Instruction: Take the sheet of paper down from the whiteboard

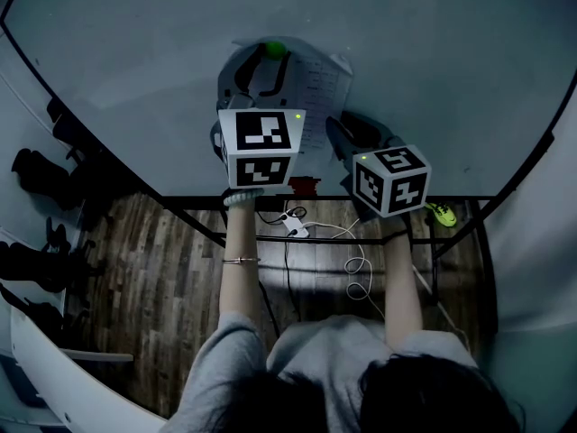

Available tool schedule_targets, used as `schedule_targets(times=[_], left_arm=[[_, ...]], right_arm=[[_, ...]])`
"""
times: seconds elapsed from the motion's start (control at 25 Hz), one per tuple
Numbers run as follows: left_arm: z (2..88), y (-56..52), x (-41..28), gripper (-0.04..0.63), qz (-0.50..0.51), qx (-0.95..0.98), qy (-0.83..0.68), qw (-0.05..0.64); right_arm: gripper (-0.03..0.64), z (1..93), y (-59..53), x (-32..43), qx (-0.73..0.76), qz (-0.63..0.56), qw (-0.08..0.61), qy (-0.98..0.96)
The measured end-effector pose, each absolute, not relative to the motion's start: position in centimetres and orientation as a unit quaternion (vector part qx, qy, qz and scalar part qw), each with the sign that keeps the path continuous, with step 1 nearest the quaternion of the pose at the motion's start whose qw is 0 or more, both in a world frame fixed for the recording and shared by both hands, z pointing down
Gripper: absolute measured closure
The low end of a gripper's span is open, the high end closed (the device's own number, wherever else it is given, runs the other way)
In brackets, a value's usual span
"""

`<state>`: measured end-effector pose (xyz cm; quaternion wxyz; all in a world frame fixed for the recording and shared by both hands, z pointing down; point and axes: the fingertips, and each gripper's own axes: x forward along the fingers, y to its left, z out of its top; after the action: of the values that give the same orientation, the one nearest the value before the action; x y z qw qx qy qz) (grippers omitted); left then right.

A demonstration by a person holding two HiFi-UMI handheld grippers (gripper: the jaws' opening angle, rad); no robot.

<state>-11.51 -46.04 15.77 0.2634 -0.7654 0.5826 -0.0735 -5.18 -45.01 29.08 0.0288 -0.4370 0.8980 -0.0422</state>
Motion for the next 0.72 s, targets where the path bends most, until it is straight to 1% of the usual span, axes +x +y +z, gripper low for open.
schedule_targets(times=[0.16,0.32,0.72], left_arm=[[15.86,-46.35,-11.45,0.466,-0.076,-0.754,0.586,0.285],[15.84,-46.56,-11.47,0.466,-0.065,-0.751,0.59,0.289],[15.55,-46.24,-12.01,0.468,-0.066,-0.75,0.596,0.279]], right_arm=[[0.54,29.29,-45.06,-5.5,-0.43,-0.044,0.026,0.901],[0.609,29.73,-45.39,-5.57,-0.428,-0.052,0.021,0.902],[0.615,29.74,-45.66,-5.56,-0.429,-0.066,0.032,0.9]])
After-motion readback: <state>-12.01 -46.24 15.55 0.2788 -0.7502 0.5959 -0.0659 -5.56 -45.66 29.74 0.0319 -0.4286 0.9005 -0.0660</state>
